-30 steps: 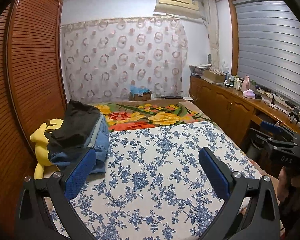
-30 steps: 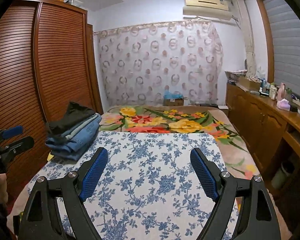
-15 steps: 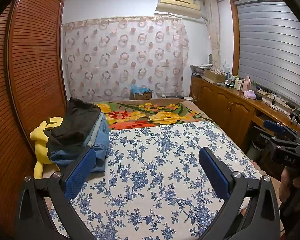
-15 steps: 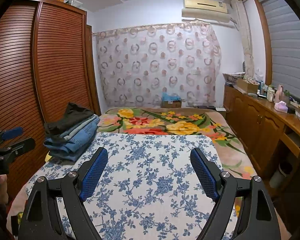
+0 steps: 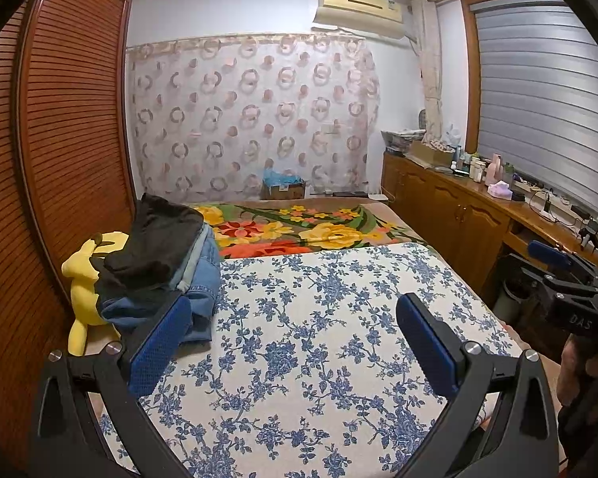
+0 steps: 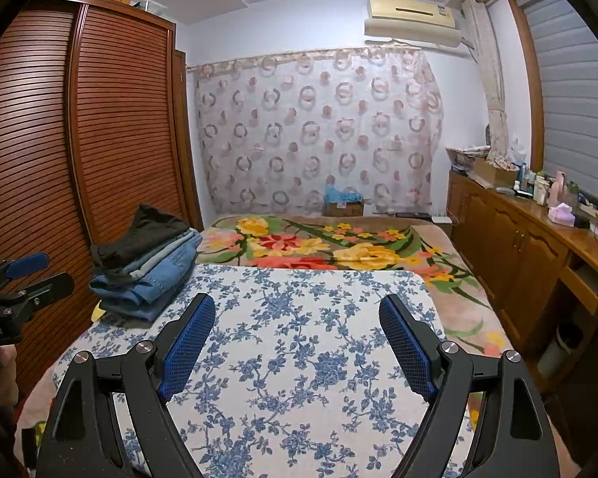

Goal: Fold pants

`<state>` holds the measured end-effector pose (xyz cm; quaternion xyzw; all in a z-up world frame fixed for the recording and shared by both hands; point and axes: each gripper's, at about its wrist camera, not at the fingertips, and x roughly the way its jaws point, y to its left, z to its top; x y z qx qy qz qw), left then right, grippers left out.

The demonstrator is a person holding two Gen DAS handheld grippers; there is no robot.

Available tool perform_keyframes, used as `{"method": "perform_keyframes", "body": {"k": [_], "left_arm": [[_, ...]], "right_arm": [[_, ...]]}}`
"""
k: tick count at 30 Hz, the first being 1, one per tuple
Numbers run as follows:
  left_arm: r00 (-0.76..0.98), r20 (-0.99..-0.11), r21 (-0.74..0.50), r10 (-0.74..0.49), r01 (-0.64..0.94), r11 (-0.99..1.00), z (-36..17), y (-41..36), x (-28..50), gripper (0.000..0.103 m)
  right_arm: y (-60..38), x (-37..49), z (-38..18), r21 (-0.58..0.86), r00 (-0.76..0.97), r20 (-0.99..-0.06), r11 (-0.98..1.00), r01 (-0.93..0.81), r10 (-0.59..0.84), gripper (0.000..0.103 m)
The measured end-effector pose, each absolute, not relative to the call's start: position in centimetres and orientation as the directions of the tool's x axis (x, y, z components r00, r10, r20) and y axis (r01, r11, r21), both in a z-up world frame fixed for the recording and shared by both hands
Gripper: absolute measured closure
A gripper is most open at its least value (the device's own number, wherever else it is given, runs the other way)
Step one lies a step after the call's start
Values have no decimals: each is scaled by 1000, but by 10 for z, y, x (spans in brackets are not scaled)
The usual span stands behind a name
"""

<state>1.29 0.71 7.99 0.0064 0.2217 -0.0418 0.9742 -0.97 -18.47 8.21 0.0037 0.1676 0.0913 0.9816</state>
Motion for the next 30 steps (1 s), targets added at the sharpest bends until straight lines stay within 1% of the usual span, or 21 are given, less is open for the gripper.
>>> {"method": "perform_keyframes", "body": {"k": [30], "left_arm": [[899,-432,-6,-78,84,996,79,7,12,0]], "right_arm": [[-185,-10,83,35,927,-328,983,-179,181,17]]}}
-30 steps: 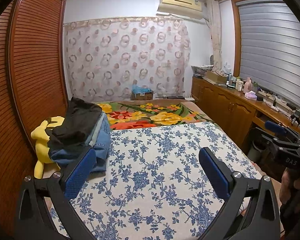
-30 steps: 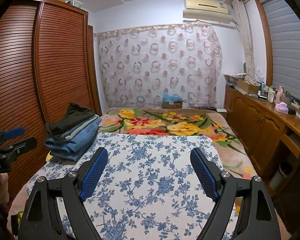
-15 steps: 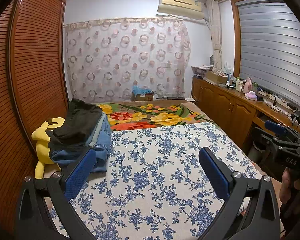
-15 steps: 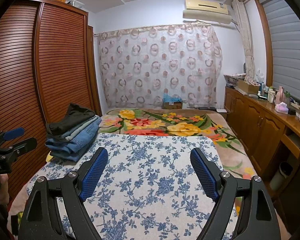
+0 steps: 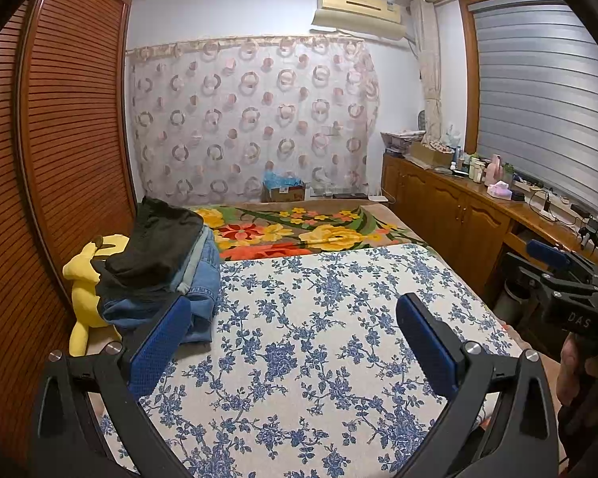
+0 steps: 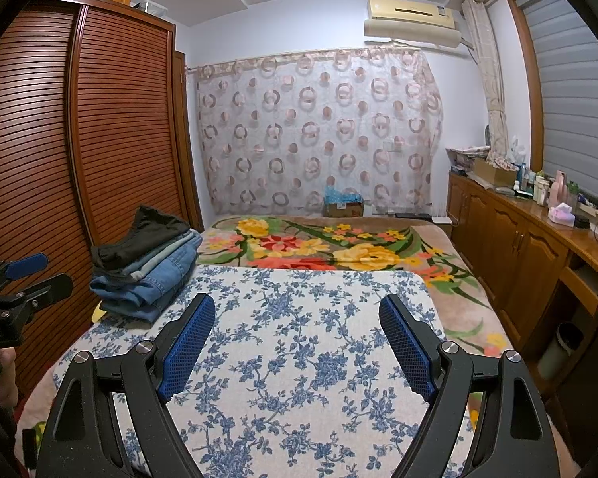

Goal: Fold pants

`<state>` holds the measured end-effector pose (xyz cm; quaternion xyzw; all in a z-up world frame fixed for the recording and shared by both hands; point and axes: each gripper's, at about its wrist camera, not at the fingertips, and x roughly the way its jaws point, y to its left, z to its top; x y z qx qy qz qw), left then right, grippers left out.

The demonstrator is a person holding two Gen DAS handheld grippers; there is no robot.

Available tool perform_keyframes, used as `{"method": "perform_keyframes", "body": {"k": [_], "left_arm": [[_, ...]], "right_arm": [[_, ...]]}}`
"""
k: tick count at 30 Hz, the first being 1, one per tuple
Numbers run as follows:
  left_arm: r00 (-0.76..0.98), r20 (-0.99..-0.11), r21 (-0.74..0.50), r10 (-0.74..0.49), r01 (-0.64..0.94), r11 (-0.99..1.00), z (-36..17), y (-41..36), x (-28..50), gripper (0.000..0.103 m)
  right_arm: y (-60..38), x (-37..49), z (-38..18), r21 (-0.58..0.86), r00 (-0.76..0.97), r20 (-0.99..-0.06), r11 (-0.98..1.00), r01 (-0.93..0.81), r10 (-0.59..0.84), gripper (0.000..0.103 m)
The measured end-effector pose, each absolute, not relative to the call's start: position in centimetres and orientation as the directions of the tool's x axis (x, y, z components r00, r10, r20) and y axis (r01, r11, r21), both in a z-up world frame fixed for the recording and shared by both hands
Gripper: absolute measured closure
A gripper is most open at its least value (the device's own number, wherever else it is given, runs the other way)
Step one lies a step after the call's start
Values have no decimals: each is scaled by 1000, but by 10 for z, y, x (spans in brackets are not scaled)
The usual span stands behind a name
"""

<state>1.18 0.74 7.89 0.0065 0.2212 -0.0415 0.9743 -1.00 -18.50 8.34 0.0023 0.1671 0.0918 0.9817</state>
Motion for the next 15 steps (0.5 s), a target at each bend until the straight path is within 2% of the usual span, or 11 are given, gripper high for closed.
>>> {"method": "perform_keyframes", "body": {"k": [15], "left_arm": [[898,-432,-6,-79,85,996,78,8,11,0]], "right_arm": [[-186,-10,83,37,927,-327,983,-179,182,17]]}}
